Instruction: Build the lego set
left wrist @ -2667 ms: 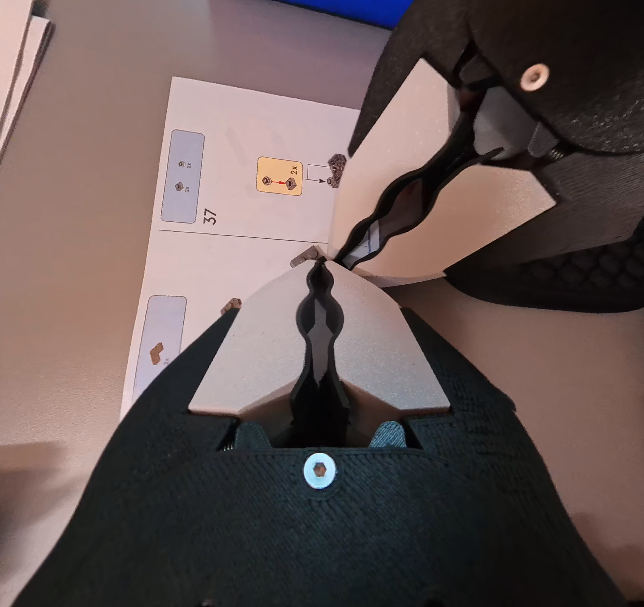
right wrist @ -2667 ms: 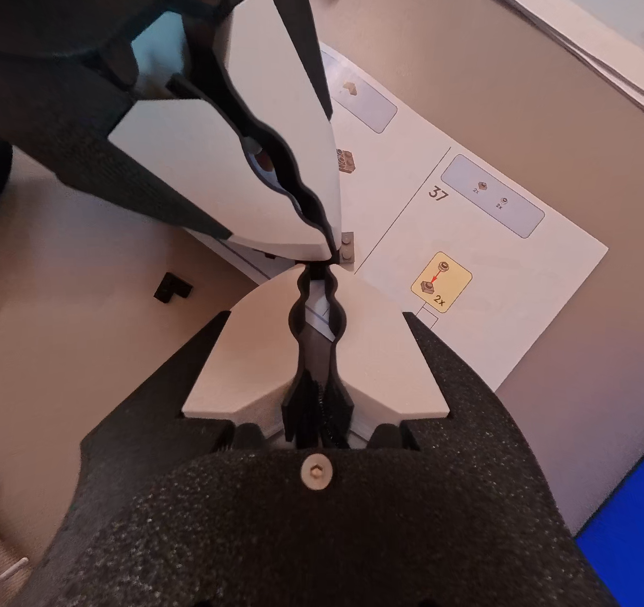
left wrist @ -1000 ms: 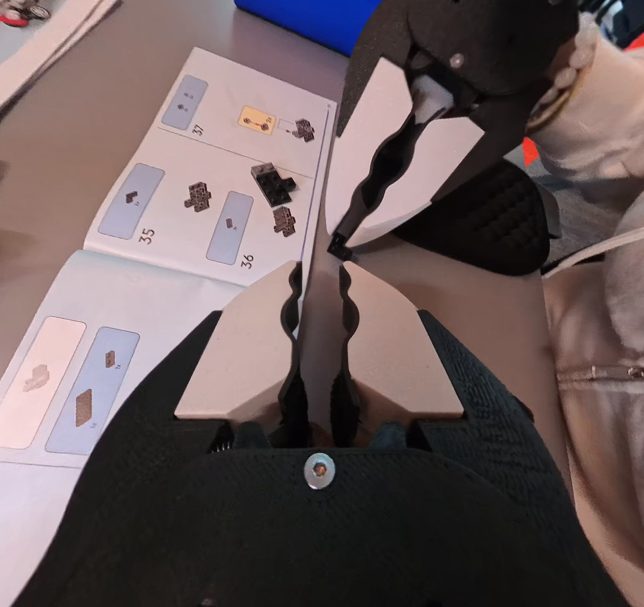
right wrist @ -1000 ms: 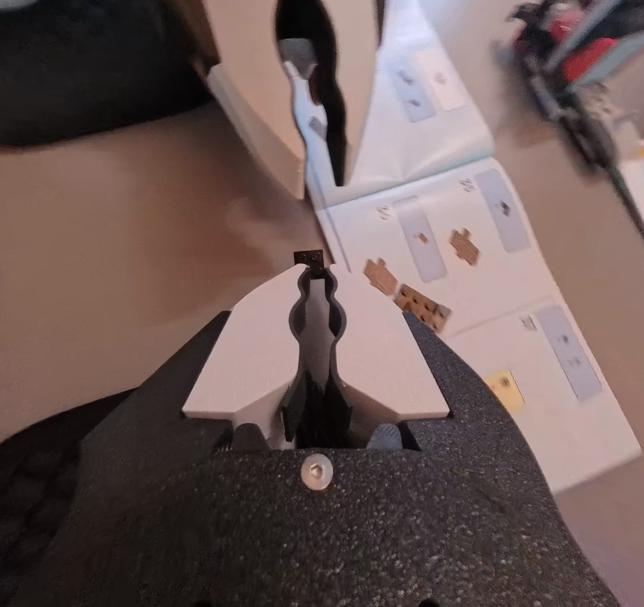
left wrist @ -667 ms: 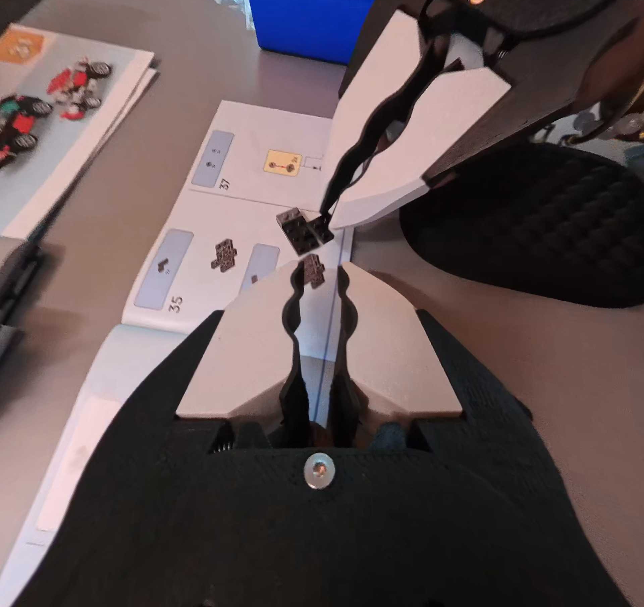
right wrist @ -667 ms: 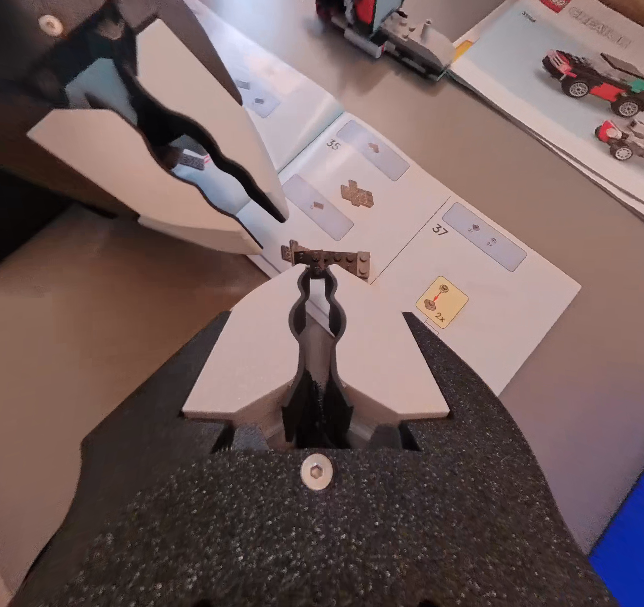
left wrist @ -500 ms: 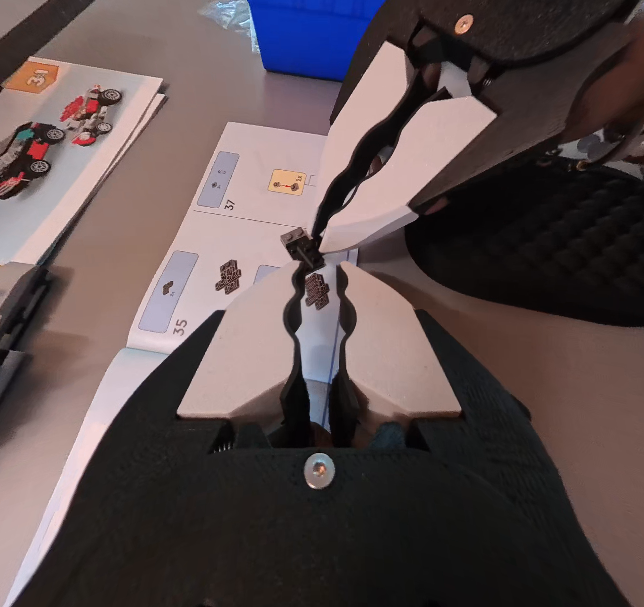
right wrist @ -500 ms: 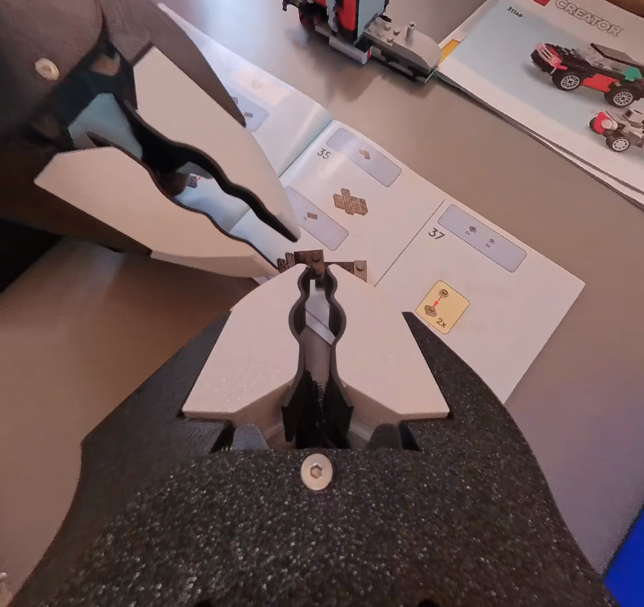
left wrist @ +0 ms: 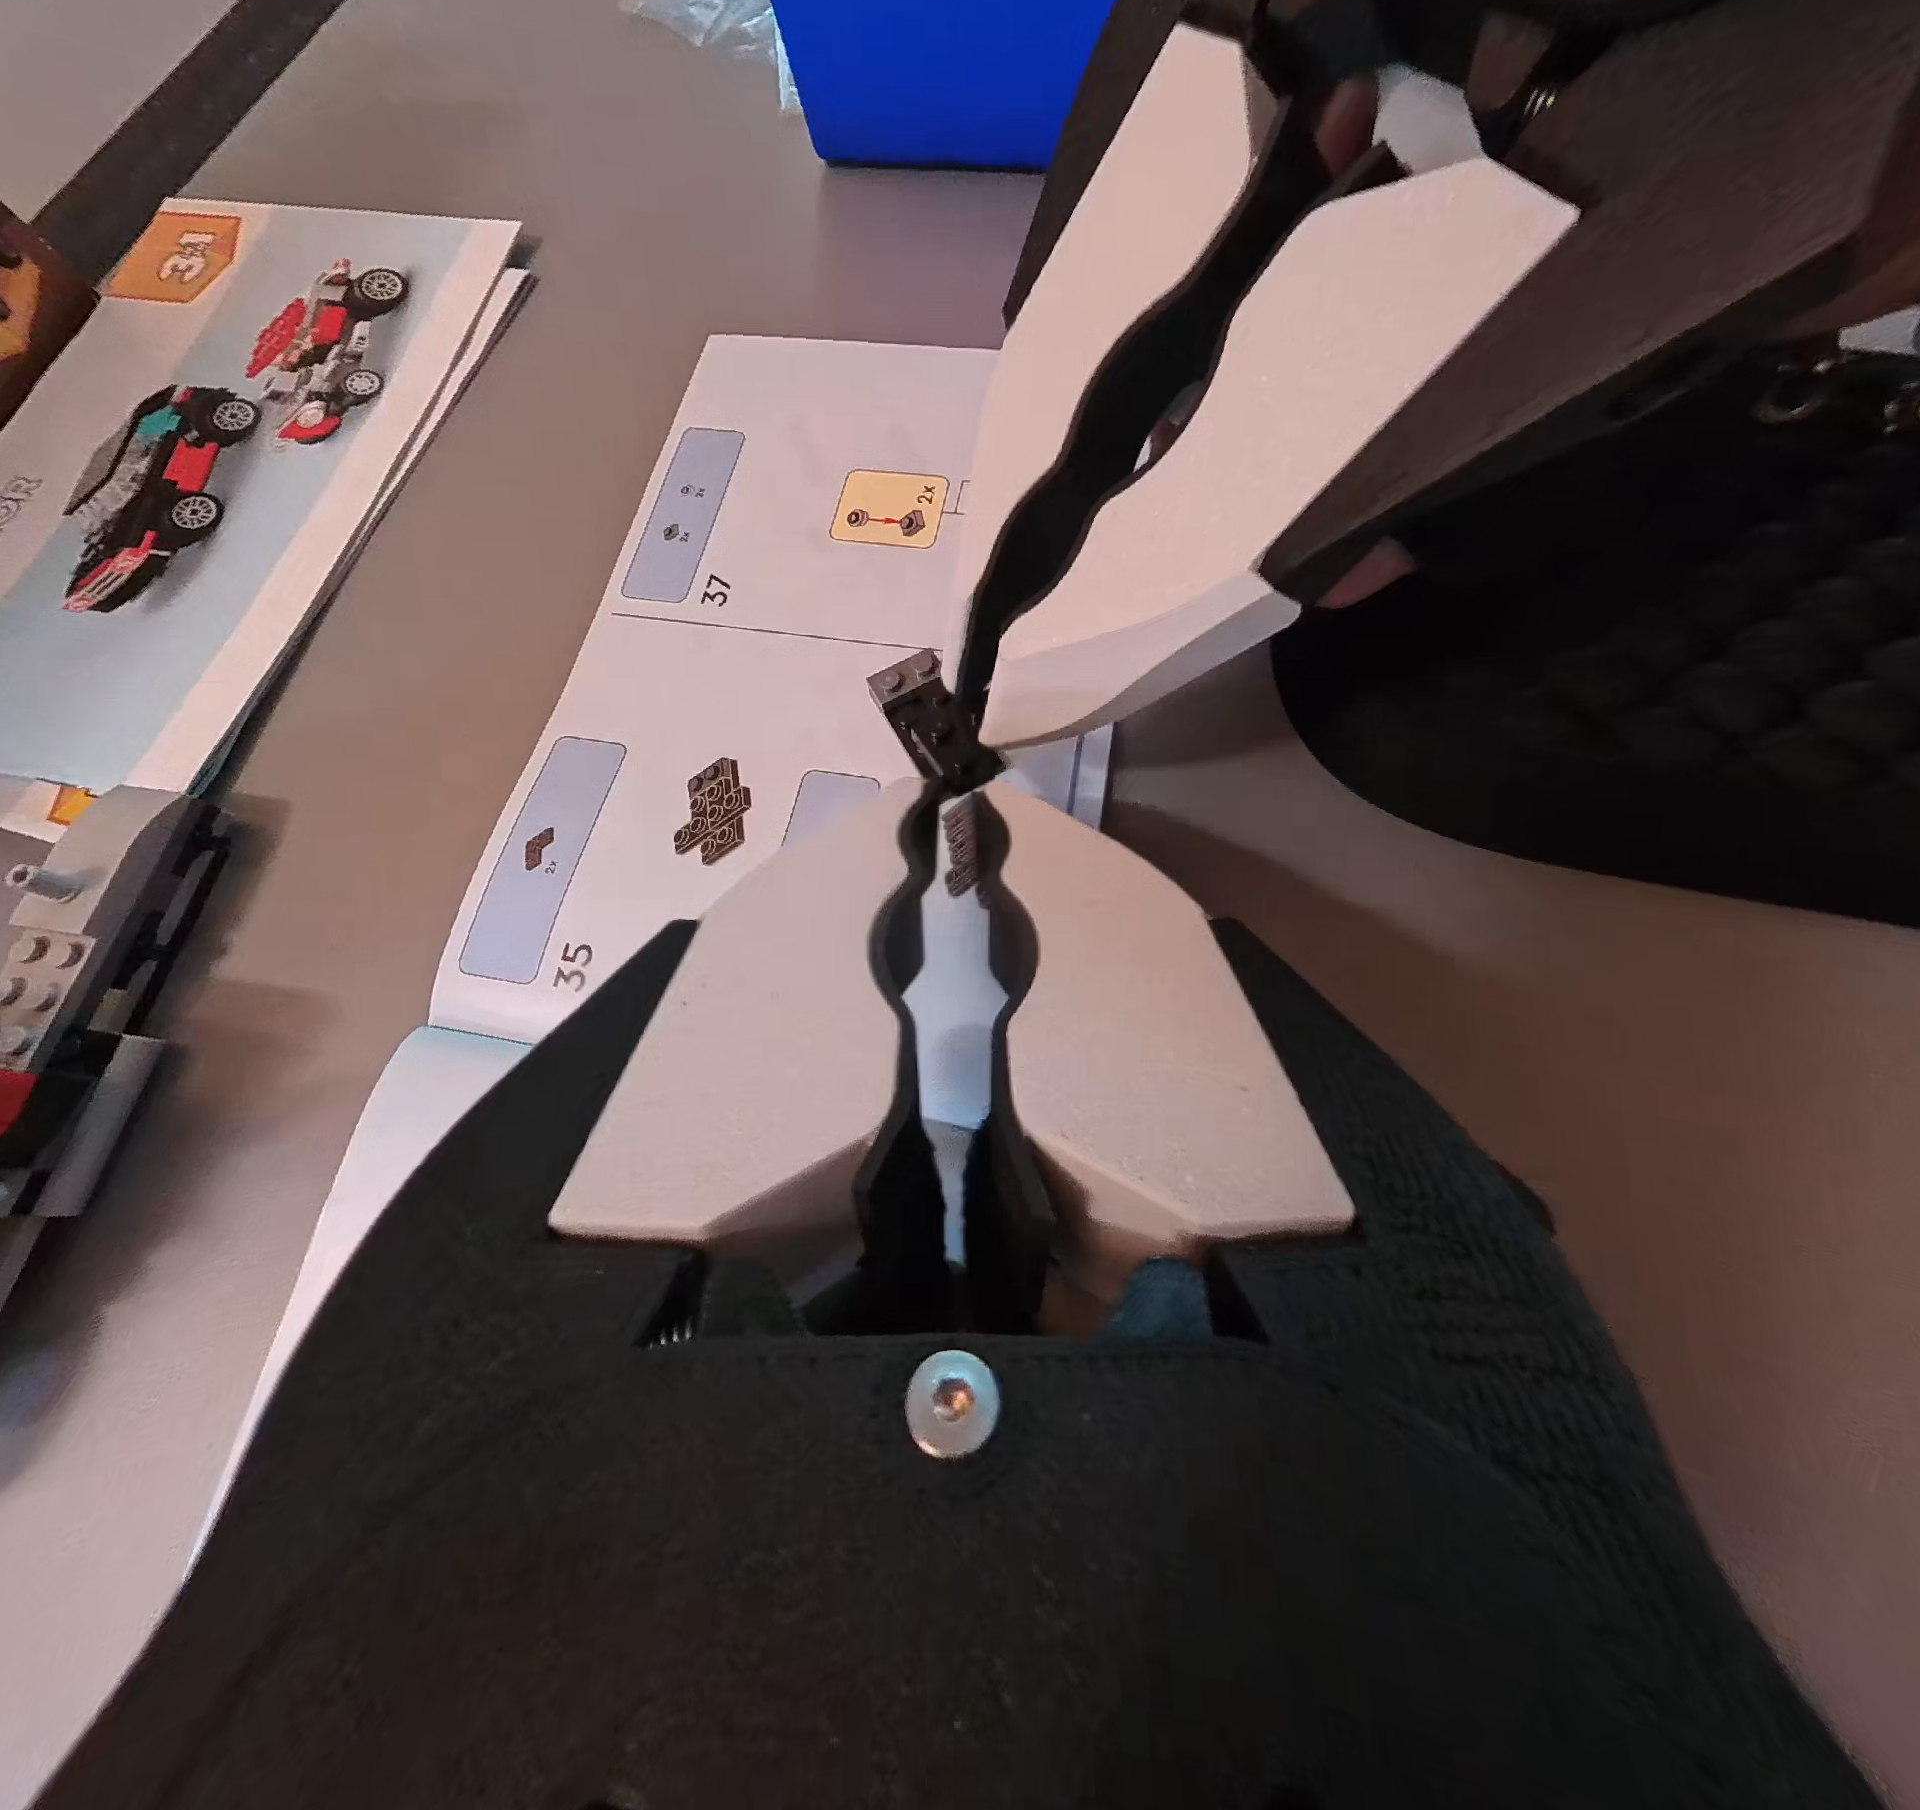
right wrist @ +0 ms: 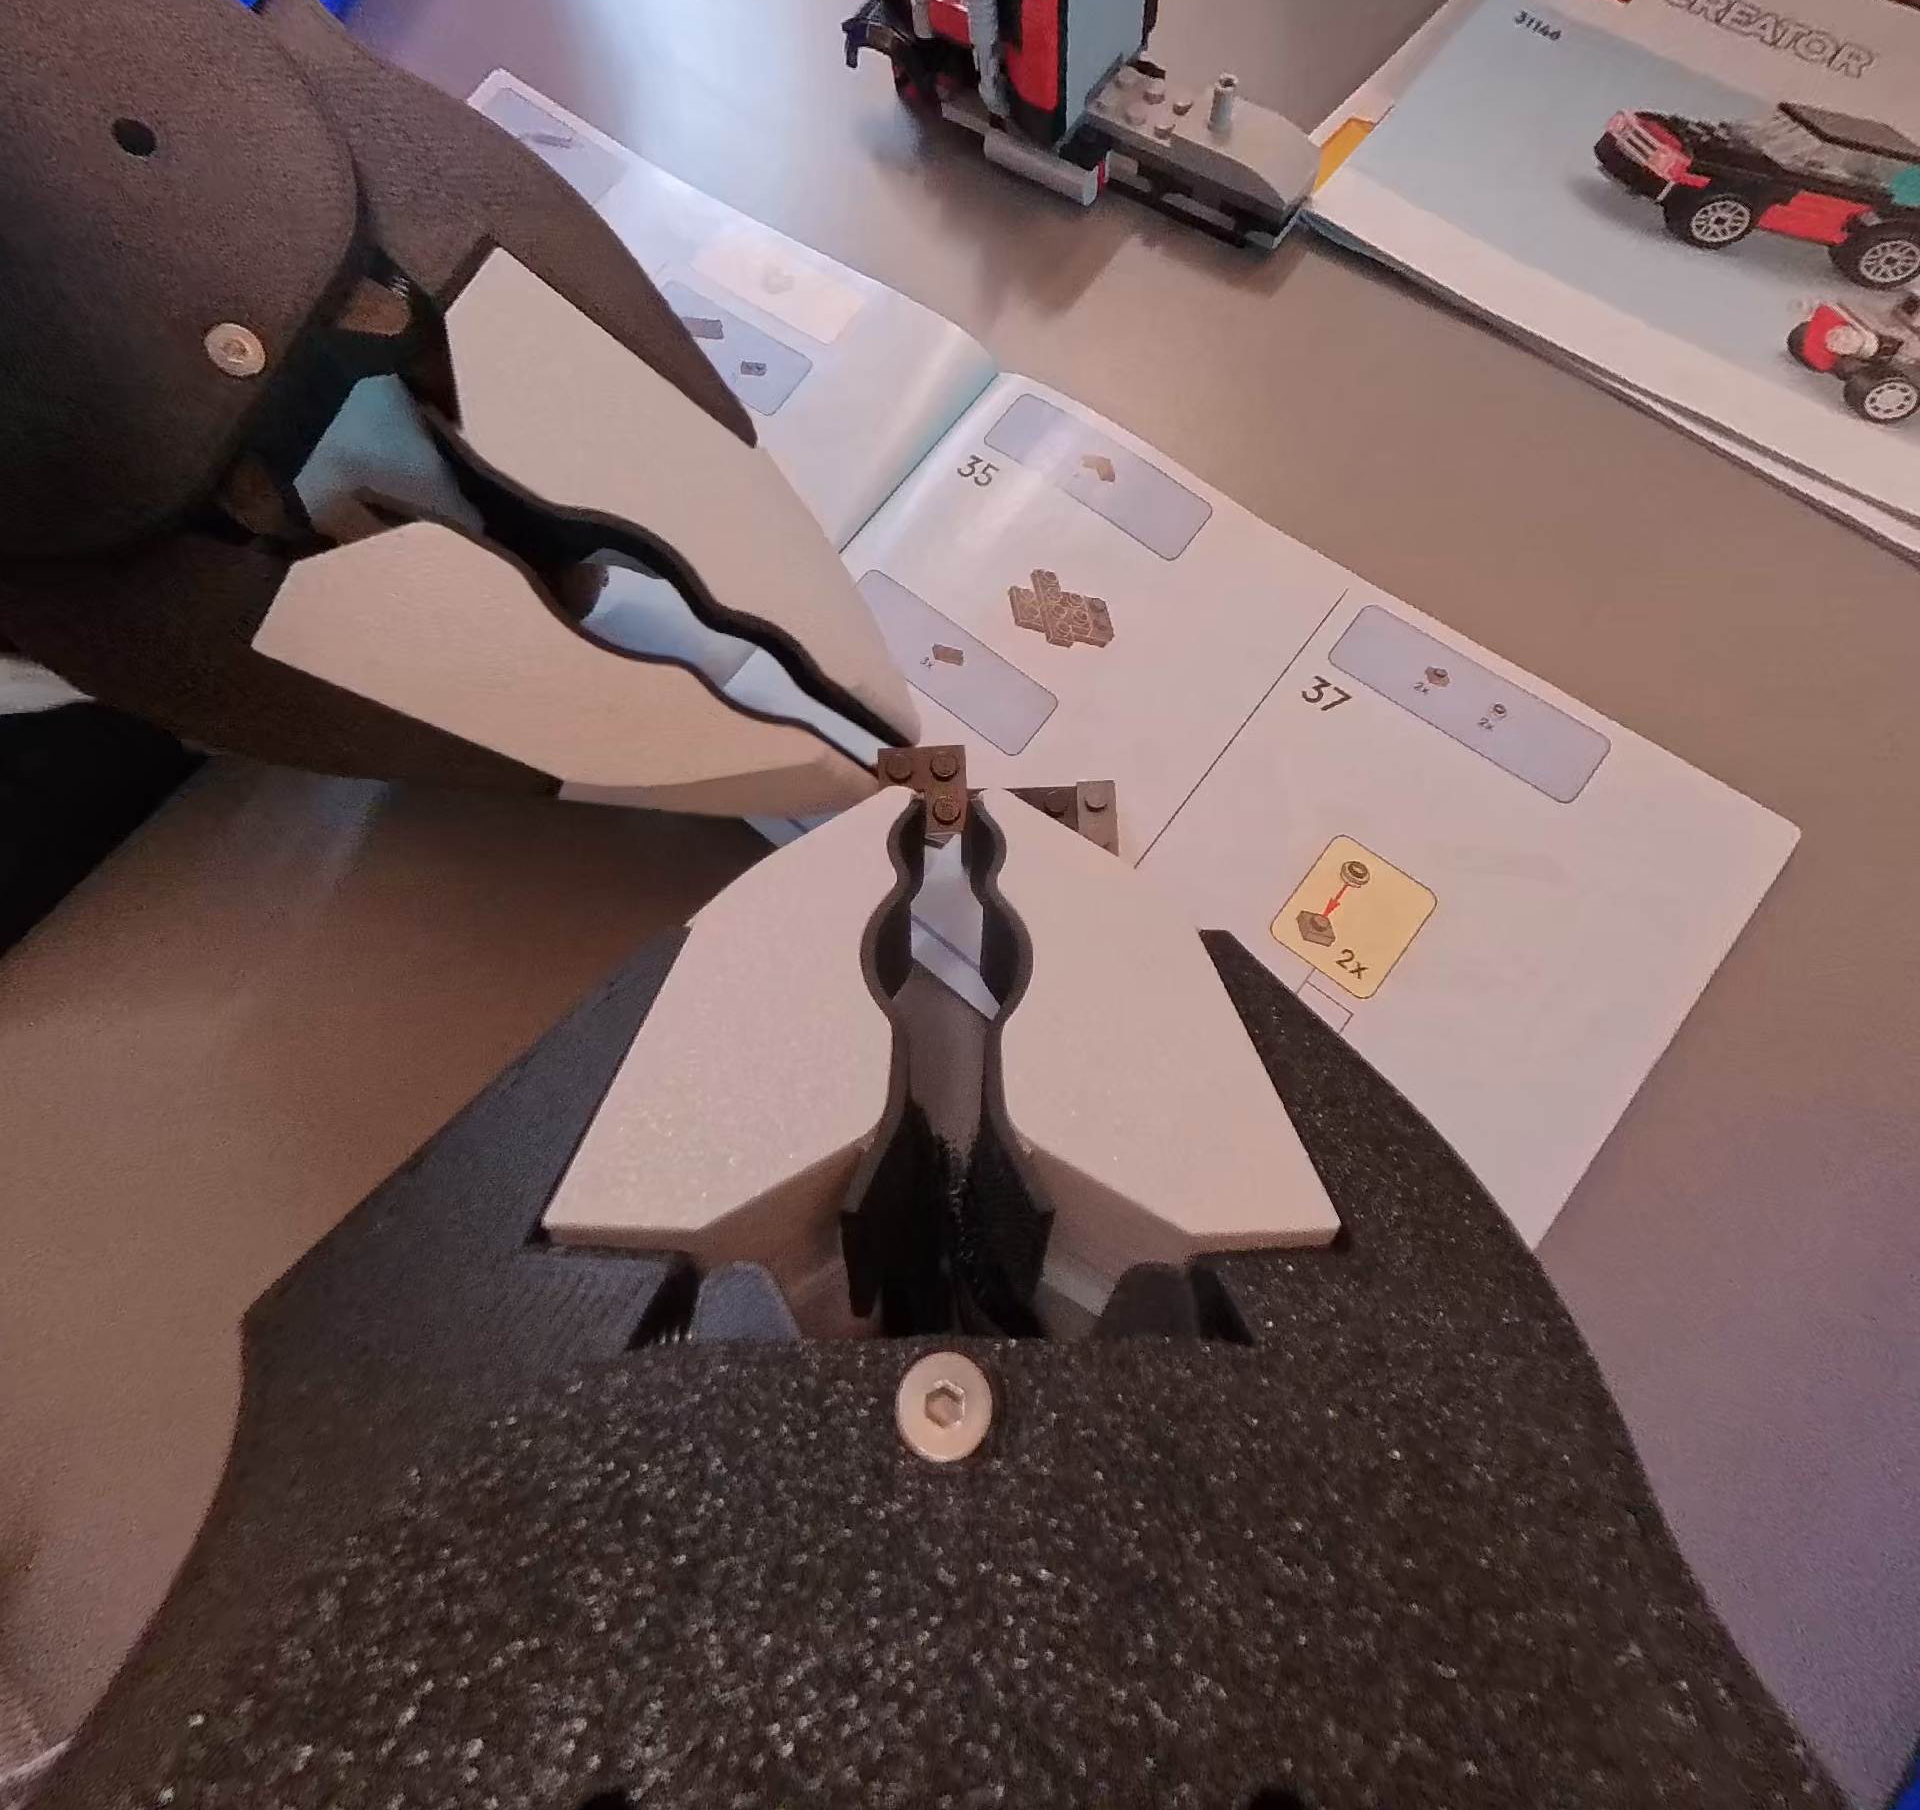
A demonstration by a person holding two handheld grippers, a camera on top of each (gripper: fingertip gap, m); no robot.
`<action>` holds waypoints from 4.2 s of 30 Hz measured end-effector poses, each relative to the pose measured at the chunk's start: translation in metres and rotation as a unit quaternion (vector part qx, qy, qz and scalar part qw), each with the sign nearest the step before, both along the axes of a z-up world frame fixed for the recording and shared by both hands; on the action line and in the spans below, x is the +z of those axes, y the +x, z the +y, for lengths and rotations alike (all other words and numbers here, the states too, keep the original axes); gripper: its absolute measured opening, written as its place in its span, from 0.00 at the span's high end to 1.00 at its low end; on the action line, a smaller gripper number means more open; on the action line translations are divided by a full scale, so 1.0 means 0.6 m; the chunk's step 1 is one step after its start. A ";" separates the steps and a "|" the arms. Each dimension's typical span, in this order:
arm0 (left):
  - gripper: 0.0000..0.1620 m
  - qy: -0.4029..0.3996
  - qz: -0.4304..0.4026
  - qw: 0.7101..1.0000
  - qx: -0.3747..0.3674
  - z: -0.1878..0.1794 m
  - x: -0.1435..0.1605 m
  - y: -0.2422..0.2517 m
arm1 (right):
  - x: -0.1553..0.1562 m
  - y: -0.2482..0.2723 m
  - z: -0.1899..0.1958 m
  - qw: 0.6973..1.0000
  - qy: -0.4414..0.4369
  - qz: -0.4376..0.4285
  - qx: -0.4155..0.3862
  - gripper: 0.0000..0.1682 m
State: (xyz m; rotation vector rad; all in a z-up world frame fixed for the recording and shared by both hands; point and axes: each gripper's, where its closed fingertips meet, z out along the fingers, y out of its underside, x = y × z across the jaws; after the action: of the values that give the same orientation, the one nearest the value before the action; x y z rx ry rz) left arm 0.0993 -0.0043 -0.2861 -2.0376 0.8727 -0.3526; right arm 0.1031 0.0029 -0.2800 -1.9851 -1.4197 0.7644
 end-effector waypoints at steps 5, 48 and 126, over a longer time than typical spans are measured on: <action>0.92 0.003 0.004 1.000 -0.002 0.000 0.001 0.005 | 0.002 -0.003 -0.007 1.000 -0.002 0.008 0.005 0.95; 0.95 -0.154 0.046 0.899 -0.408 0.030 -0.021 0.004 | -0.021 0.012 0.023 0.976 0.106 -0.037 0.186 0.93; 0.99 -0.123 0.076 0.918 -0.368 0.035 -0.005 0.019 | -0.041 0.020 0.028 0.985 0.054 -0.035 0.157 0.74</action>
State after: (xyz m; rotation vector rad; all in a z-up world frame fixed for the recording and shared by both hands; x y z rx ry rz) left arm 0.1105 0.0169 -0.2890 -1.9001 1.7677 -0.7495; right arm 0.1149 0.0198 -0.3046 -1.7434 -1.8049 0.7378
